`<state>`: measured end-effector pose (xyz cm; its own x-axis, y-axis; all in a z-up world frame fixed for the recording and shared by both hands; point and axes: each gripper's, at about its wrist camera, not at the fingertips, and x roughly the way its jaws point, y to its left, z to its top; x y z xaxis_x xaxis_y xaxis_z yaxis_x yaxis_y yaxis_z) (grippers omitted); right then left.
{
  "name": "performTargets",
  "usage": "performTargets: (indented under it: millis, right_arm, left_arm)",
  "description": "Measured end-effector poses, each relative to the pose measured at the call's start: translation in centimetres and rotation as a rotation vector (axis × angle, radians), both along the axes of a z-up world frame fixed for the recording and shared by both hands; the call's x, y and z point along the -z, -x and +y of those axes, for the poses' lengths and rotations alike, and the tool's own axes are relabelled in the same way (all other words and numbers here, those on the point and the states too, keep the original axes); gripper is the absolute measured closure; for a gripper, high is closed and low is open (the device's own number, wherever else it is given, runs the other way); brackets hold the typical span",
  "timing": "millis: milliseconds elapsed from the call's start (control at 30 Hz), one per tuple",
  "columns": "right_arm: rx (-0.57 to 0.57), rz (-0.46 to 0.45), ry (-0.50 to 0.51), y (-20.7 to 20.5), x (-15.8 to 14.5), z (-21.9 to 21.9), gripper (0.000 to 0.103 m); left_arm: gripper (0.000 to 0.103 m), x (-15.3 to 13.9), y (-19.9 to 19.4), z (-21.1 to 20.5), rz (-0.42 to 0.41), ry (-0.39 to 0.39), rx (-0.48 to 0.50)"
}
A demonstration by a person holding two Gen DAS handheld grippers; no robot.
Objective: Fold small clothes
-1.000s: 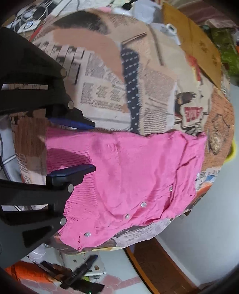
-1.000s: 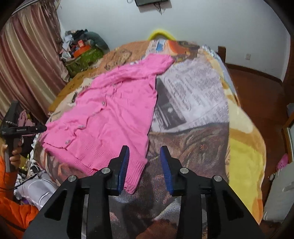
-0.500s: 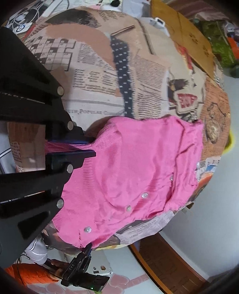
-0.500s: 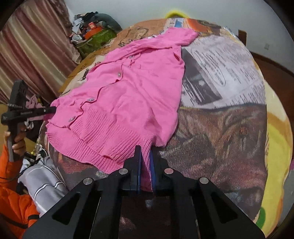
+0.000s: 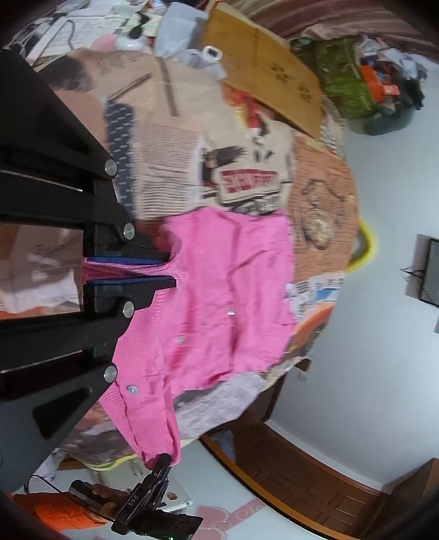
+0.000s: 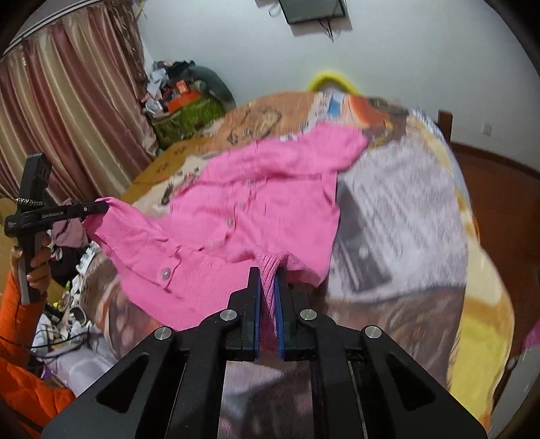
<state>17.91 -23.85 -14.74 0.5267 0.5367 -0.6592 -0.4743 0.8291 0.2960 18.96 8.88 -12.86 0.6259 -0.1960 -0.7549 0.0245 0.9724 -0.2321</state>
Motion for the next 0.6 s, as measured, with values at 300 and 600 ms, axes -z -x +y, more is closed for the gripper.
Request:
performTargets:
  millis: [300, 600]
  right_arm:
    - [0.036, -0.137, -0.029, -5.2, -3.4, 0.2, 0.097]
    - [0.055, -0.172, -0.008, -13.8, -3.9, 2.1, 0.097]
  left_arm:
    - [0.097, -2.4, -7.4, 1.4, -0.050, 0.015, -0.048]
    - [0.097, -0.2, -17.7, 3.5, 0.006, 0.025, -0.110]
